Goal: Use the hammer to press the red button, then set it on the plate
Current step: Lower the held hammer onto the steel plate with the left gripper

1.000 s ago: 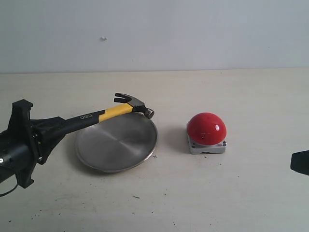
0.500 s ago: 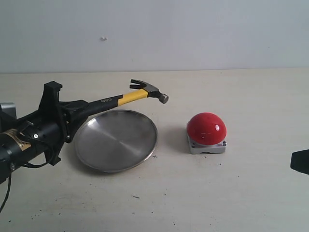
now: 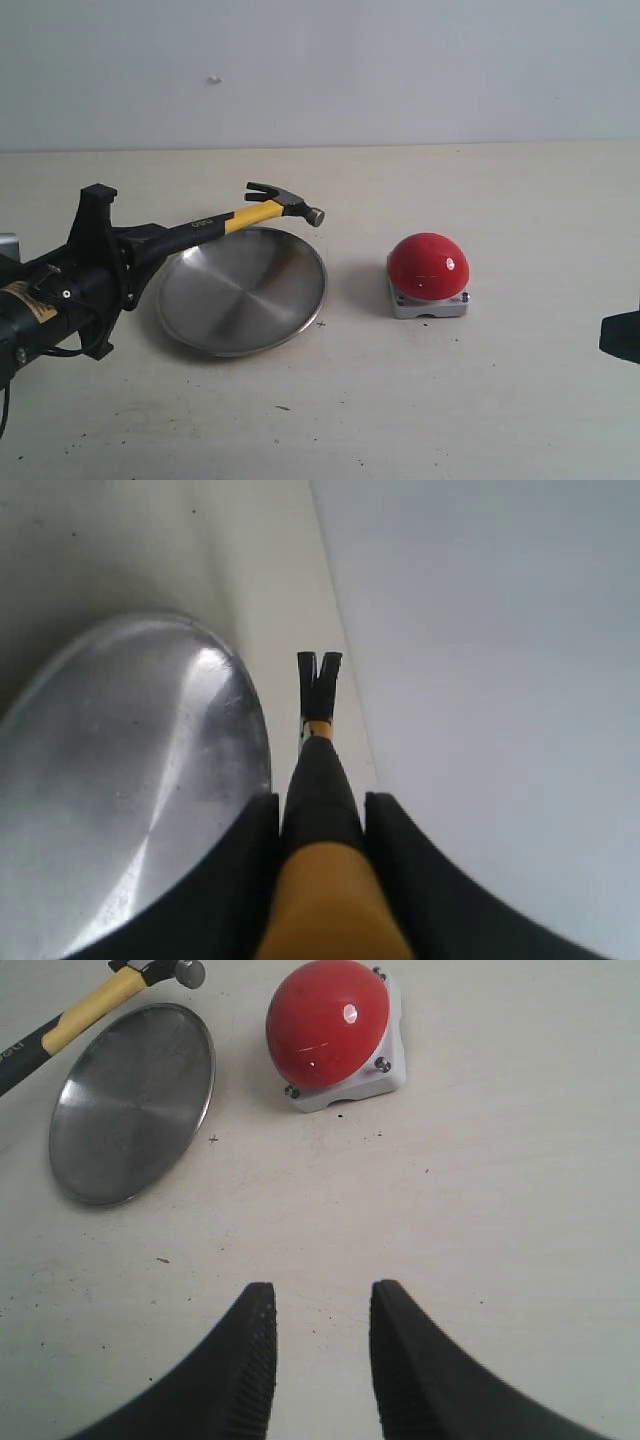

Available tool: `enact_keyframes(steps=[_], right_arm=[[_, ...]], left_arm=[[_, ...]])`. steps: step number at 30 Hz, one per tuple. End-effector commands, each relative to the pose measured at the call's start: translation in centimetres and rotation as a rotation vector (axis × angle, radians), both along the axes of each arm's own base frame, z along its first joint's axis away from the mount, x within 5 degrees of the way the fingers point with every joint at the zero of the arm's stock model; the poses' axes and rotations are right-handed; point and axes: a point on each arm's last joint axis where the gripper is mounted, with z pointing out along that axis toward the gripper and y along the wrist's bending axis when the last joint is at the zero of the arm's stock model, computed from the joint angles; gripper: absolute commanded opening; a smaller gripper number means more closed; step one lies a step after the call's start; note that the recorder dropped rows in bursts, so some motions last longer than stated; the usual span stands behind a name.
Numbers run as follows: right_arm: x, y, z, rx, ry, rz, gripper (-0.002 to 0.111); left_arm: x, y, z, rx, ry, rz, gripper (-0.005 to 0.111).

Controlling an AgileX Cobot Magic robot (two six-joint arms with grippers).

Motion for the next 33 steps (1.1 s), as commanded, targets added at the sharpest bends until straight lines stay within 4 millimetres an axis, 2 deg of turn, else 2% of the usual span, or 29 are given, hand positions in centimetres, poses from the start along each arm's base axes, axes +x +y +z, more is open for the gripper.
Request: enact_keyframes(steps=[1,9,18,23,25,28,30,33], right_arm=[[0.2,0.0,-0.3,-0.008,0.008,0.007,0.032],[0.3,0.1,-0.4,-0.009,0.013,0.007,0.032],[0.3,0.1,-0.4,-0.009,0.011,0.006,0.032],[0.3,0.1,-0.4,-0.009,0.011,0.006,0.032],[0.3,0.1,-0.4,-0.009,0.011,0.006,0.032],[0.3,0.1,-0.4,-0.009,0.011,0.006,0.032],[0.3,0.1,-0.4,-0.009,0.011,0.006,0.032],[0.3,0.1,-0.4,-0.009,0.011,0.006,0.032]], left_arm=[[0.4,-0.1,1.6,-0.095,-0.190,0.015,0.000],[0.4,-0.4,-0.1,-0.070,-0.140,-0.012,0.000],[0.3,-0.6,-0.2,-0.019,-0.158,-0.061,0.000],[0.3,-0.7,-0.1,-0.067,-0.137,-0.051,0.001],[0.2,-0.7,-0.1,-0.087,-0.126,-0.048,0.013],[0.1,-0.9,0.0,-0.139,-0.118,-0.071,0.041],[0.0,-1.1,0.1,-0.152,-0.115,-0.090,0.051],[-0.2,-1.4,0.2,-0.208,-0.085,-0.112,0.051]])
